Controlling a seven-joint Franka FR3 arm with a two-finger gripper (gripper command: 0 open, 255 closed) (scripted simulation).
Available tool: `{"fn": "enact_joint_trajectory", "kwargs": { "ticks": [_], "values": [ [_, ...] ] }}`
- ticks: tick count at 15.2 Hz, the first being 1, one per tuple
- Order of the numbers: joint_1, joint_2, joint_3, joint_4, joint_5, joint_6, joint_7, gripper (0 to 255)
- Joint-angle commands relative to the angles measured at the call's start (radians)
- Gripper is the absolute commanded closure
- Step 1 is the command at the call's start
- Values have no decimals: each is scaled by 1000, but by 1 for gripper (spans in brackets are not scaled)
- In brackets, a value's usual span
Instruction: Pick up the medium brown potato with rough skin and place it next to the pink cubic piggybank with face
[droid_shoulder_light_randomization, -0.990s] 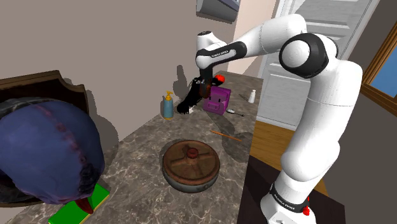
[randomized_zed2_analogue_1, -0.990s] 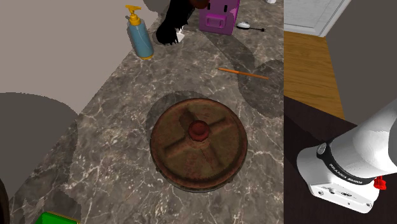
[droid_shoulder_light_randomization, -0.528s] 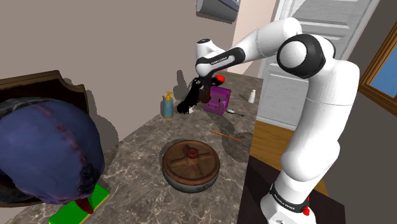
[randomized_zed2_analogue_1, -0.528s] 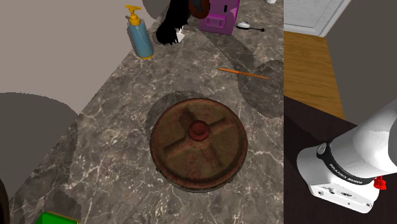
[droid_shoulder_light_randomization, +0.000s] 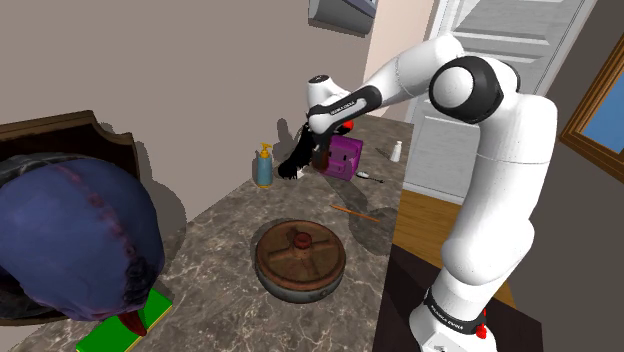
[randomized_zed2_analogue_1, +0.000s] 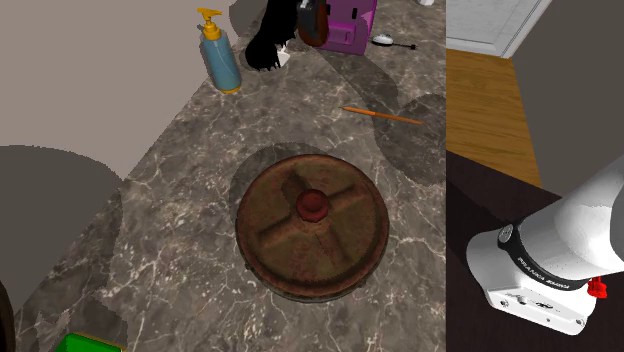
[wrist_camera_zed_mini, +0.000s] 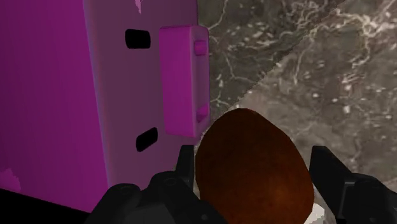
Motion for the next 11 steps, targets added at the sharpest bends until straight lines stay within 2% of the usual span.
{"fn": "enact_joint_trajectory", "kwargs": {
  "ticks": [1,11],
  "values": [
    [0,14,-2,-8,-7,21,10,255],
    [3,76,-12,-50,-43,119,58,255]
  ]
}}
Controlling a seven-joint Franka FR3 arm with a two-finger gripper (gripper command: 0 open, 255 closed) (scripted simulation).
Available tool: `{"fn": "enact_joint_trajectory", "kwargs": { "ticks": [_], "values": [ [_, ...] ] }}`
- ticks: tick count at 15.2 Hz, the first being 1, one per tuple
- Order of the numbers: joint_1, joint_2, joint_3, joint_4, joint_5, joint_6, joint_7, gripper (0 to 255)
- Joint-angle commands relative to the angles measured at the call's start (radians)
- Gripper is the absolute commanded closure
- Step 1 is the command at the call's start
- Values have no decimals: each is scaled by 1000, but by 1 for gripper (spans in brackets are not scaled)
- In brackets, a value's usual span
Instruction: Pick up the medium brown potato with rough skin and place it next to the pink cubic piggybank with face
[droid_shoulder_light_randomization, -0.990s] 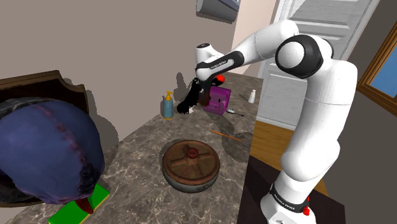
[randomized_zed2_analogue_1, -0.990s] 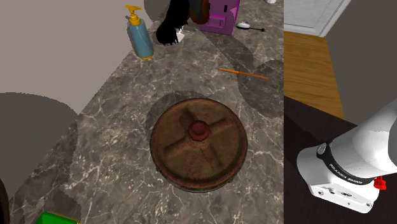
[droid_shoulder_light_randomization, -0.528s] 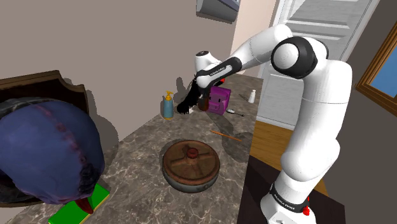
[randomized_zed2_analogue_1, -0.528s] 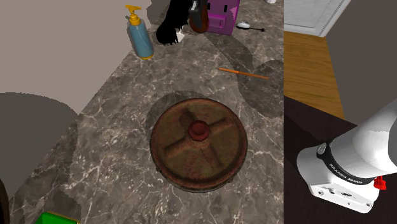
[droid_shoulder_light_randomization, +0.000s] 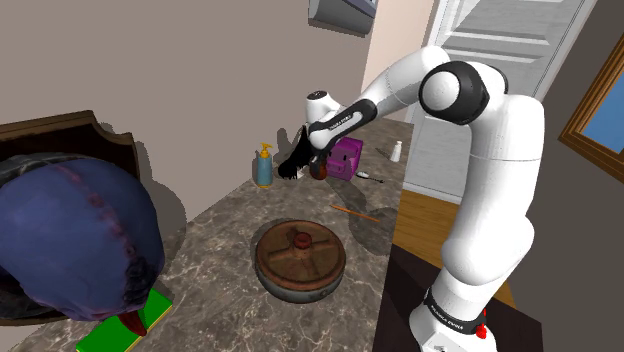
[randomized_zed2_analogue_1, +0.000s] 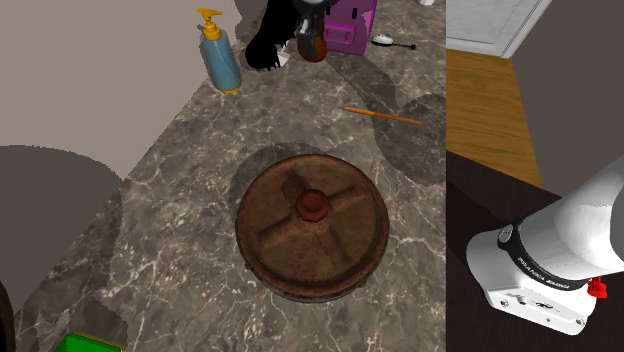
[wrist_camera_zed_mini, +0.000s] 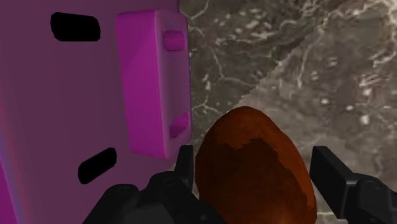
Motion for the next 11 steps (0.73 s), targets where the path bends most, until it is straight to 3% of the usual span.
{"fn": "enact_joint_trajectory", "kwargs": {
  "ticks": [1,7,8,11],
  "values": [
    [1,11,-1,-6,-1,0,4,255],
    [1,11,0,-6,-1,0,4,255],
    [1,9,0,-7,-1,-1,4,0],
    [0,9,0,-6,0,-1,3,0]
  ]
}}
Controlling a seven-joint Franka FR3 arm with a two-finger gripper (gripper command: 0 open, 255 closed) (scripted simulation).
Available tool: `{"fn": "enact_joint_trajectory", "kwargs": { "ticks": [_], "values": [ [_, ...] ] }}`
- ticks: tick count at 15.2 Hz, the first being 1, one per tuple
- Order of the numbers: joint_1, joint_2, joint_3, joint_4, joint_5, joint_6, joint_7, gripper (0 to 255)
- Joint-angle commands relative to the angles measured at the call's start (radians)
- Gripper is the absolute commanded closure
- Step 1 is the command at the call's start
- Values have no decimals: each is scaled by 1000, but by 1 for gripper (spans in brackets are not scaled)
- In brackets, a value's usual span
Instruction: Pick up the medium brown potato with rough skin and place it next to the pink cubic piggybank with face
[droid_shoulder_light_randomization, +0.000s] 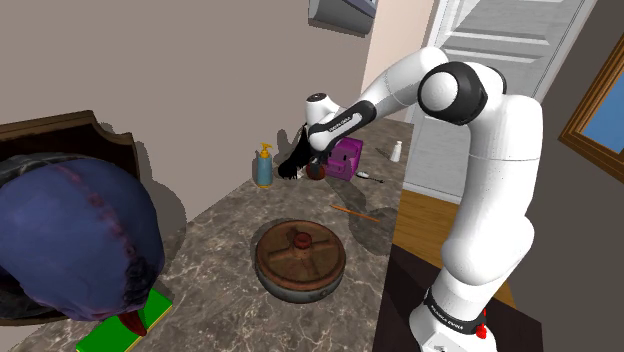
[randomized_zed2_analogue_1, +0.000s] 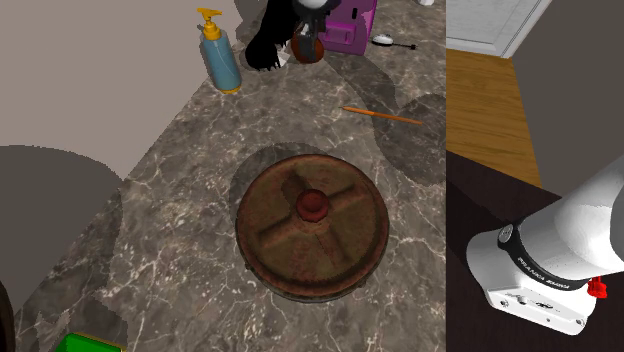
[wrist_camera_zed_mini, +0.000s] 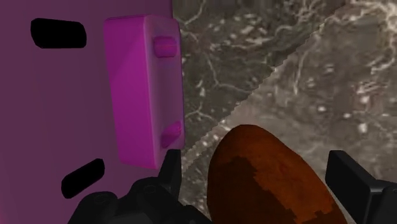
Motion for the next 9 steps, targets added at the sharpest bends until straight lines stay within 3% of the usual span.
{"fn": "enact_joint_trajectory", "kwargs": {
  "ticks": [1,6,9],
  "values": [
    [0,0,0,0,0,0,0,0],
    [14,-73,19,20,31,-98,-18,0],
    [15,-73,19,20,31,-98,-18,0]
  ]
}}
